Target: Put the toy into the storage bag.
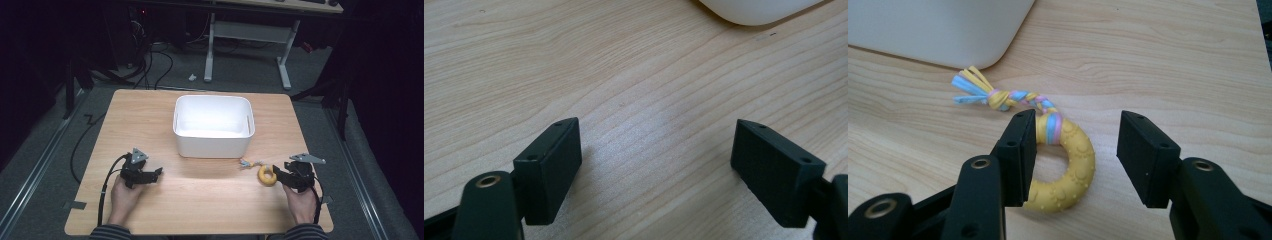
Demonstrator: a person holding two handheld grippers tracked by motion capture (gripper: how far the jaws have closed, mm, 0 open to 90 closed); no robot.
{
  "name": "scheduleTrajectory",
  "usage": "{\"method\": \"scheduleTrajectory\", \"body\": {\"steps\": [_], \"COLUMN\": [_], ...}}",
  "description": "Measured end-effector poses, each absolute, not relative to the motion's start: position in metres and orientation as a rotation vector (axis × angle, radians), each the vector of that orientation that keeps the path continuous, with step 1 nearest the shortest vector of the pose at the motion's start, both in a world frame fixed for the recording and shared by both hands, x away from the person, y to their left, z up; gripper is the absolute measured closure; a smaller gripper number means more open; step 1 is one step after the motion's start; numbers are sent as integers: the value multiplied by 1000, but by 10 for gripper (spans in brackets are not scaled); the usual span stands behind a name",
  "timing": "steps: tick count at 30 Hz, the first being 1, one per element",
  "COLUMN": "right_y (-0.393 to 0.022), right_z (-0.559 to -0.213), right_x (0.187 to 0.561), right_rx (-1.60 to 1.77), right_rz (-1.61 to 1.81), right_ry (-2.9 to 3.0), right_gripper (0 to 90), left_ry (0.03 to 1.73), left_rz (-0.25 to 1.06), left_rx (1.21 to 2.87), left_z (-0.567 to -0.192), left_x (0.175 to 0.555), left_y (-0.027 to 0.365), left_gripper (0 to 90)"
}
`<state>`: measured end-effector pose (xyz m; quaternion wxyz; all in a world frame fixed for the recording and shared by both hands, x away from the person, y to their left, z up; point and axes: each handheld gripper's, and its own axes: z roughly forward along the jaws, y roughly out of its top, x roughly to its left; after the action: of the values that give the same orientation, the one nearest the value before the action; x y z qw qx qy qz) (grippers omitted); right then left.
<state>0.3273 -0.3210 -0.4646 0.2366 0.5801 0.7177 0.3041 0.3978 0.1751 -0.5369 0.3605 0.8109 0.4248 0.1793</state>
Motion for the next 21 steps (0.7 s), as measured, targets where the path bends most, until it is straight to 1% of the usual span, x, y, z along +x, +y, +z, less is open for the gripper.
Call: {"method": "scheduleTrajectory", "body": {"steps": [7,21], "right_y": [-319,-321], "right_z": [-464,-479], "right_x": [336,357], "right_rx": [1596,1686], "right_rz": [789,698], "right_ry": [1993,2075], "right_gripper": [522,526], "left_ry": [1095,1095], "left_rz": [462,462], "left_rx": [2090,2090], "left_z": [-537,-537], "left_x": [398,398], "left_y": [175,175], "left_gripper": [206,206]}}
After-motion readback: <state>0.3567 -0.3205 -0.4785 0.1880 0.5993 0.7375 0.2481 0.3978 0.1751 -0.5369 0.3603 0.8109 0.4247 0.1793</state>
